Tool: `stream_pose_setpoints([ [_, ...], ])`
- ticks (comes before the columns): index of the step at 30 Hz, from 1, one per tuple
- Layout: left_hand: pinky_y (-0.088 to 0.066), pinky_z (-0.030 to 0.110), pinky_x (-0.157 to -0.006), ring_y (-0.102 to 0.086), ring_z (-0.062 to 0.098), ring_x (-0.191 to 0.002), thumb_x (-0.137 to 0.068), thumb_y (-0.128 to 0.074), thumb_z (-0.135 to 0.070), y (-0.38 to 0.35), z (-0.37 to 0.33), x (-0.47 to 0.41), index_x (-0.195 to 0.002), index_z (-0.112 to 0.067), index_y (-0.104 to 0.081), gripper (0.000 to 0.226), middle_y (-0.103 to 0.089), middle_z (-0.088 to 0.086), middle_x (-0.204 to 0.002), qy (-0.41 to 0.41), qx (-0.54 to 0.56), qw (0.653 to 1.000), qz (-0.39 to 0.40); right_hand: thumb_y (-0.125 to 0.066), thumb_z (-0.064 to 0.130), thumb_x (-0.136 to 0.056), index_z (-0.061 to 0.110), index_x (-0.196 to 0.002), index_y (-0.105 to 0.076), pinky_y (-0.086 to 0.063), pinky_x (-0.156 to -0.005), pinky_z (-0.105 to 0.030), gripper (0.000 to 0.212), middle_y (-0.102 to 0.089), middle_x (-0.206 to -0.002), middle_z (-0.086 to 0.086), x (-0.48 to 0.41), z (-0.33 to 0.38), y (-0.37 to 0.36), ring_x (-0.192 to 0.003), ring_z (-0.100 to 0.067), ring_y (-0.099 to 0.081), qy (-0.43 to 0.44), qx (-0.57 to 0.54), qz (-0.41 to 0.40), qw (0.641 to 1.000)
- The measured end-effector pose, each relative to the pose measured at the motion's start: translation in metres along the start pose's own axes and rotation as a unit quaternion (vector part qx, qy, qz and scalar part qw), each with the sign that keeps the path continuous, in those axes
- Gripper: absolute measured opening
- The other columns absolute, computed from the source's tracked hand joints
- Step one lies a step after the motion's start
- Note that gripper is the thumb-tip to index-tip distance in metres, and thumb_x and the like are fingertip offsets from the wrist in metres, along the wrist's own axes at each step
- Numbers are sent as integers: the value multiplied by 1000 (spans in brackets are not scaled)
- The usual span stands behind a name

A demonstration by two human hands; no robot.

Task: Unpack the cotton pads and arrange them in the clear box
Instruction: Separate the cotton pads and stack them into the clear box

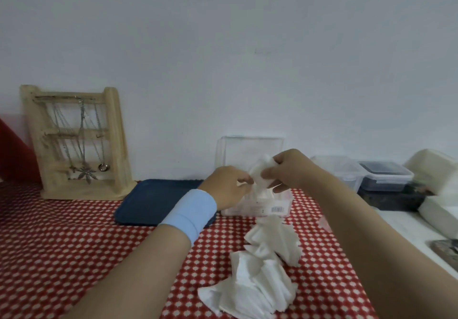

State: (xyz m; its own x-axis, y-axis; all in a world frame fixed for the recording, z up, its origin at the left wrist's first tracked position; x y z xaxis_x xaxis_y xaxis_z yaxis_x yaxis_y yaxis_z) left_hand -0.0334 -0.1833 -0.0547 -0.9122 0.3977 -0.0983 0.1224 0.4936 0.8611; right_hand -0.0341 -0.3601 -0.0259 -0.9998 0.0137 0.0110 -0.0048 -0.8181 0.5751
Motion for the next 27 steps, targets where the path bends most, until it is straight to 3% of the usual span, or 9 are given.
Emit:
stream_pose_setpoints([
  [3, -40, 34, -102, -44, 23, -126, -104, -44, -39, -15, 4, -20, -121, -24, -73, 37, -53, 4, -129, 21, -94, 994, 45, -73, 10, -90, -4, -102, -70, -64, -74, -42, 18, -76, -91, -19, -11, -5, -1, -79, -27, -77, -14, 30, -6, 999],
  [5, -46, 38, -99, -46, 21, -119, -101, -48, -41, -16, 12, -28, -98, -20, -76, 36, -52, 3, -117, 44, -109, 993, 29, -71, 17, -91, 1, -102, -67, -64, -74, -40, 20, -76, -92, -13, -15, -7, -8, -77, -21, -77, -18, 86, 19, 996],
  [9, -56, 43, -86, -53, 23, -98, -88, -58, -25, -10, 16, -30, -63, -22, -67, 26, -51, -2, -81, 52, -97, 994, 12, -74, 25, -87, 5, -100, -68, -63, -75, -35, 24, -77, -90, -9, -23, -9, -27, -77, -17, -77, -25, 175, 59, 983],
  [11, -56, 43, -85, -52, 23, -93, -85, -59, -20, -7, 17, -29, -56, -22, -59, 29, -49, -2, -79, 53, -90, 994, 19, -78, 26, -83, 5, -98, -70, -61, -73, -34, 27, -77, -88, -9, -28, -9, -32, -78, -18, -77, -32, 187, 62, 980],
  [14, -47, 41, -101, -44, 22, -120, -90, -59, -27, -8, 21, -29, -96, -25, -73, 15, -52, 0, -115, 41, -112, 992, 36, -82, 28, -80, 7, -85, -66, -58, -71, -32, 26, -73, -82, -6, -29, -7, -34, -80, -19, -75, -54, 237, 93, 966],
  [16, -40, 41, -110, -36, 20, -132, -93, -58, -33, -10, 24, -29, -124, -32, -68, 33, -46, -1, -133, 32, -115, 992, 43, -81, 27, -82, 10, -84, -60, -58, -74, -32, 27, -68, -78, -4, -29, -5, -33, -76, -19, -72, -79, 292, 106, 947],
  [20, -35, 36, -112, -31, 18, -137, -95, -55, -34, -12, 30, -29, -132, -36, -63, 38, -43, -4, -139, 17, -102, 994, 43, -75, 31, -85, 9, -105, -61, -57, -84, -34, 33, -60, -85, -1, -34, 0, -41, -79, -22, -64, -98, 421, 99, 896],
  [24, -29, 31, -113, -29, 15, -138, -99, -52, -33, -14, 36, -25, -139, -31, -58, 41, -42, -8, -141, 5, -62, 997, 41, -58, 40, -98, 9, -136, -52, -50, -81, -35, 50, -65, -111, -11, -24, 17, -49, -100, -27, -65, -136, 373, 192, 898],
  [27, -26, 28, -111, -27, 11, -138, -99, -52, -32, -17, 42, -21, -140, -32, -57, 41, -41, -11, -142, -4, -26, 999, 36, -50, 32, -103, 5, -138, -51, -48, -77, -34, 44, -66, -124, -17, -22, 22, -54, -107, -28, -66, -133, 374, 198, 896],
])
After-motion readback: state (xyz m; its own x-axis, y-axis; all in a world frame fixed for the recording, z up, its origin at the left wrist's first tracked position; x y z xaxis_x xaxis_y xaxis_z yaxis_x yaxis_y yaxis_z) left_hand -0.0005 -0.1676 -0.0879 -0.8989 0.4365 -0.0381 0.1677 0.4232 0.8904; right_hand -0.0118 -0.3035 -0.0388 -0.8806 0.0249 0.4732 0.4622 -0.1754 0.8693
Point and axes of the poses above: each hand's wrist, its own x-axis away from the middle knuckle, its own y-axis out of the back of the hand, z = x × y, the point moved 3 cm from there along -x, towards the middle knuckle
